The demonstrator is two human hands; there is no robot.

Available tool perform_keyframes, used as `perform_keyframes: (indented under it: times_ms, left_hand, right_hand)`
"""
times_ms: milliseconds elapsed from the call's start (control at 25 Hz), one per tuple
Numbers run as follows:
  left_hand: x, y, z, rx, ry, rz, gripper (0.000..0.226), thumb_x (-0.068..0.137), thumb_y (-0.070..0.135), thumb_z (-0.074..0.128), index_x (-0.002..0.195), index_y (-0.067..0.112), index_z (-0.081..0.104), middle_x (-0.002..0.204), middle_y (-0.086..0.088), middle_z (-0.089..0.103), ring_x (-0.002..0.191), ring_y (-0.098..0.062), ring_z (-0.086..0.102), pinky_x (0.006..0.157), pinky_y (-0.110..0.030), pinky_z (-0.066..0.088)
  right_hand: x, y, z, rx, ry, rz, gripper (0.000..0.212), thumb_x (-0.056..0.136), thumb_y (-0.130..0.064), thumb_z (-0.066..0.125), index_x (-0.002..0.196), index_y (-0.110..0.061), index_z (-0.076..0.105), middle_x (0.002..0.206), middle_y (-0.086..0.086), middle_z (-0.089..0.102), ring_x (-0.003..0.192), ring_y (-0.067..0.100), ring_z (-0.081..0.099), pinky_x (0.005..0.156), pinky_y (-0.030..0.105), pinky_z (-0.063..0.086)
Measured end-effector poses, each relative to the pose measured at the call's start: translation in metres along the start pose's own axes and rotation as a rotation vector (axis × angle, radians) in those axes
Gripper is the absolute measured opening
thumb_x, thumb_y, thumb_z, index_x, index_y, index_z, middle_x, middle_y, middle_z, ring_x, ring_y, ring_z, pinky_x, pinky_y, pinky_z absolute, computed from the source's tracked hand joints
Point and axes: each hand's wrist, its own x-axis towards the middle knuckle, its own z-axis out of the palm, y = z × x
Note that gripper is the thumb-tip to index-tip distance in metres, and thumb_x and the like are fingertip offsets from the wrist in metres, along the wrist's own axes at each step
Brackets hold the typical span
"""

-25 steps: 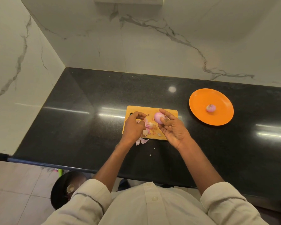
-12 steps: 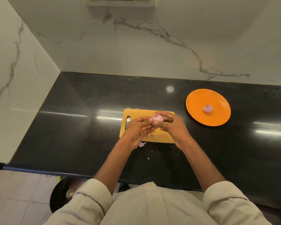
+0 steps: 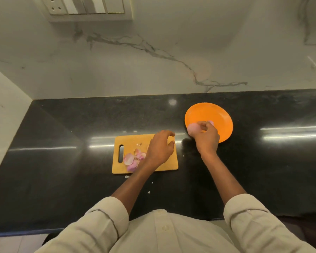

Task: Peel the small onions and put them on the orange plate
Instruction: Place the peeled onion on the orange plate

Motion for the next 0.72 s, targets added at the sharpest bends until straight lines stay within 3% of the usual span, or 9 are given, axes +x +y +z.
perform_keyframes:
  times_ms: [80, 200, 360, 520, 640, 720]
  left_hand:
    - [0.005, 0.002, 0.008, 0.140, -0.048, 0.092, 0.034, 0.100, 0.012, 0.066, 0.134, 0.013, 0.068, 0.139, -0.005, 0.066, 0.132, -0.025, 0.057, 0.110, -0.034, 0.039]
    - [0.007, -0.010, 0.011, 0.232, -0.042, 0.092, 0.035, 0.101, 0.011, 0.064, 0.136, 0.014, 0.067, 0.139, -0.004, 0.063, 0.132, -0.026, 0.055, 0.108, -0.036, 0.043]
    - [0.002, -0.026, 0.006, 0.159, 0.080, 0.077, 0.029, 0.101, 0.006, 0.064, 0.128, 0.014, 0.070, 0.130, -0.004, 0.064, 0.127, -0.025, 0.054, 0.102, -0.027, 0.041]
    - [-0.002, -0.036, -0.009, 0.225, 0.193, 0.008, 0.031, 0.101, 0.008, 0.064, 0.131, 0.017, 0.070, 0.139, -0.008, 0.058, 0.130, -0.026, 0.050, 0.098, -0.036, 0.049]
    - [-0.004, -0.046, -0.015, 0.163, 0.138, -0.119, 0.033, 0.104, 0.021, 0.067, 0.136, 0.017, 0.066, 0.138, -0.007, 0.060, 0.128, -0.025, 0.053, 0.094, -0.030, 0.043]
    - [-0.004, -0.050, -0.018, 0.072, 0.098, -0.144, 0.034, 0.102, 0.023, 0.071, 0.136, 0.018, 0.066, 0.133, -0.006, 0.065, 0.121, -0.022, 0.059, 0.092, -0.031, 0.046]
  right_hand:
    - [0.015, 0.006, -0.004, -0.176, 0.044, -0.123, 0.040, 0.086, -0.020, 0.085, 0.123, -0.021, 0.069, 0.119, 0.001, 0.070, 0.113, 0.022, 0.062, 0.083, 0.034, 0.053]
    - [0.031, 0.013, -0.004, -0.446, 0.053, -0.259, 0.038, 0.089, -0.025, 0.082, 0.123, -0.024, 0.065, 0.115, 0.002, 0.068, 0.111, 0.025, 0.056, 0.087, 0.044, 0.052]
    - [0.044, 0.019, -0.002, -0.730, 0.044, -0.354, 0.031, 0.092, -0.027, 0.078, 0.120, -0.024, 0.063, 0.114, 0.002, 0.070, 0.110, 0.026, 0.055, 0.085, 0.043, 0.045]
    - [0.047, 0.025, -0.003, -0.745, 0.027, -0.379, 0.027, 0.094, -0.018, 0.074, 0.119, -0.022, 0.064, 0.118, 0.003, 0.068, 0.110, 0.027, 0.055, 0.084, 0.042, 0.044]
    - [0.048, 0.028, -0.004, -0.754, 0.019, -0.387, 0.031, 0.092, -0.014, 0.075, 0.121, -0.019, 0.065, 0.121, 0.005, 0.067, 0.110, 0.028, 0.055, 0.082, 0.040, 0.042]
    - [0.047, 0.028, -0.005, -0.757, 0.018, -0.394, 0.033, 0.091, -0.013, 0.075, 0.123, -0.018, 0.065, 0.124, 0.006, 0.066, 0.111, 0.029, 0.055, 0.080, 0.039, 0.041]
